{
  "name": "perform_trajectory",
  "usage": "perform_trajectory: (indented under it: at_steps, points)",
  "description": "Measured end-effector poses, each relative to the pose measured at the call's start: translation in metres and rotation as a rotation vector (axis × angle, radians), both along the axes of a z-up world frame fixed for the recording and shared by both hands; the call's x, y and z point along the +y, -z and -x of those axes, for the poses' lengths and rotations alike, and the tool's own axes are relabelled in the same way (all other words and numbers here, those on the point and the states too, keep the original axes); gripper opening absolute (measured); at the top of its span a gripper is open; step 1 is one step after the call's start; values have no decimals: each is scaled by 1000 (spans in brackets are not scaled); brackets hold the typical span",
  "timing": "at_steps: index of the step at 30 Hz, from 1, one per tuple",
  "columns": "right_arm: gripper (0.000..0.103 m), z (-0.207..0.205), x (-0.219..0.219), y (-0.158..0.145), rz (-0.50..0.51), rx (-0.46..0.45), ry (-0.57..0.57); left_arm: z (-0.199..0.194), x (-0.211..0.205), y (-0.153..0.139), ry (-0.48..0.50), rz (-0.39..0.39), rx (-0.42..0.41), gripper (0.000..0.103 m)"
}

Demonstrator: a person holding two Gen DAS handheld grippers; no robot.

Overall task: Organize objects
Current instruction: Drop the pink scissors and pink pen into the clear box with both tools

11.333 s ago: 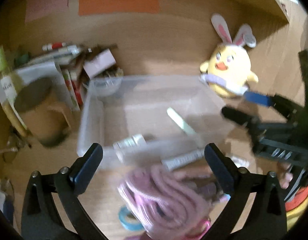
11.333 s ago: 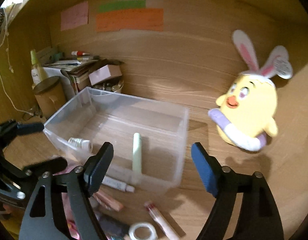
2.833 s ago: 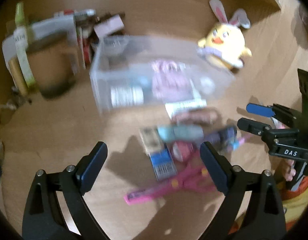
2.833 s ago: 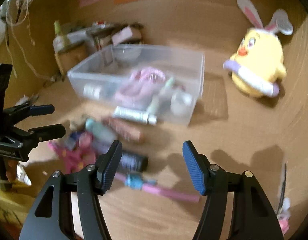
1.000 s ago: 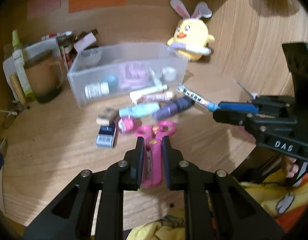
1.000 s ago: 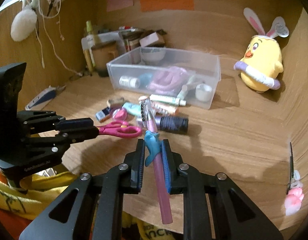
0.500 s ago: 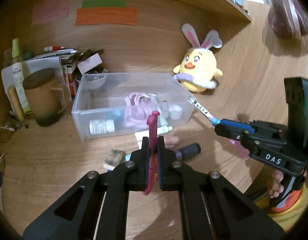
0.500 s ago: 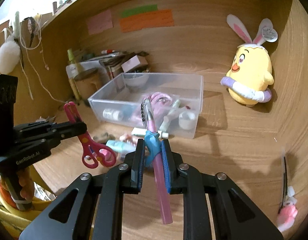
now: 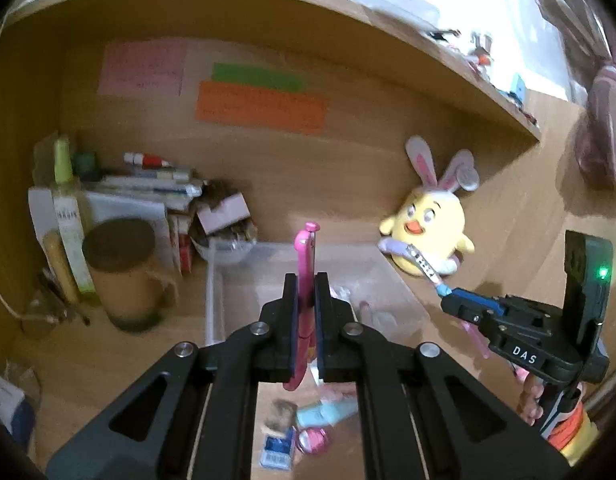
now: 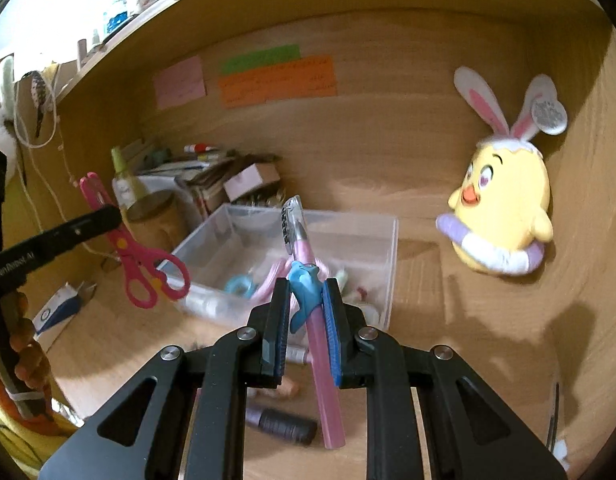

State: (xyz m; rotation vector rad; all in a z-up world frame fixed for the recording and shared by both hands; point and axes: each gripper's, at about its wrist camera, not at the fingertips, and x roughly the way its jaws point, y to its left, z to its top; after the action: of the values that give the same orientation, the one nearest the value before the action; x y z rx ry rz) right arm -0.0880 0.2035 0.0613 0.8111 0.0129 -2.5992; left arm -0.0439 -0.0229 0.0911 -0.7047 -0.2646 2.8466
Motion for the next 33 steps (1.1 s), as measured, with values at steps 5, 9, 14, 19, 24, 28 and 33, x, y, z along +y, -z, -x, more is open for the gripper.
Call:
perform_trajectory:
  at_steps: [5,9,14,19,24,28,33]
  points:
    - [15,30,-13,4,-28,-22,4,24,-5,-1,-61,46,13,6]
    - [15,52,-23,17,-57,-59,-3,50,-8,10,-101,68,-19,6]
    - [15,79,-35,37,-92,-114,-8,79,-2,33,-157,134,-59,6]
    - [15,93,-41,50,-115,-144,-23,91,17,52,-173,236,-77,6]
    - [15,95,-46,56,-145,-146,-26,98,42,67,-117,294,-111,6]
    - [16,88,-44,55,-179,-140,-8,91,59,67,-76,315,-109,28]
    - [29,71,-35,45,-170,-130,-10,76,65,60,-27,265,-93,59]
